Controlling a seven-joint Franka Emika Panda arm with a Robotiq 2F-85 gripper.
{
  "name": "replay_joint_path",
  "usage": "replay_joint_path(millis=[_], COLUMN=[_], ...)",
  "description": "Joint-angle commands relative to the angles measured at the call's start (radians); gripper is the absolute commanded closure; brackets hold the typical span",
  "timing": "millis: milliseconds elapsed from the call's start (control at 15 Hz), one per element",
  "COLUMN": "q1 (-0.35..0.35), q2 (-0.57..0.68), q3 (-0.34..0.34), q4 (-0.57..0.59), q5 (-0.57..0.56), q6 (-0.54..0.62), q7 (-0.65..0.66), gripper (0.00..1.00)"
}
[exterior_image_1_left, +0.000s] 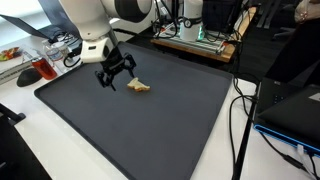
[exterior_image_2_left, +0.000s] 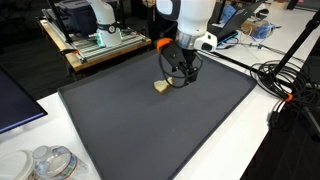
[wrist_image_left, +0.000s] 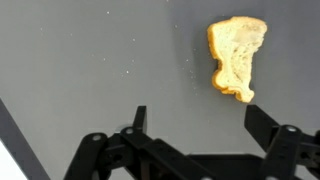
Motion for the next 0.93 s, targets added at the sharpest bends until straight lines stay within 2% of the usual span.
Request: replay_joint_path(millis=[0,200,467,867], q1=[0.053,0.117,0.198,0.29], q2=[0.016,0.019,0.021,0.047], q3=[-0.011,-0.034,-0.051,-0.051], q4=[0.041,0.05,0.059,0.109], q5=[-0.047,-0.089,-0.159,-0.26], q6=[-0.063,-0.083,-0.094,-0.206], q7=[0.022,0.15,0.391,0.729], gripper=[0.0,0.0,0.0,0.0])
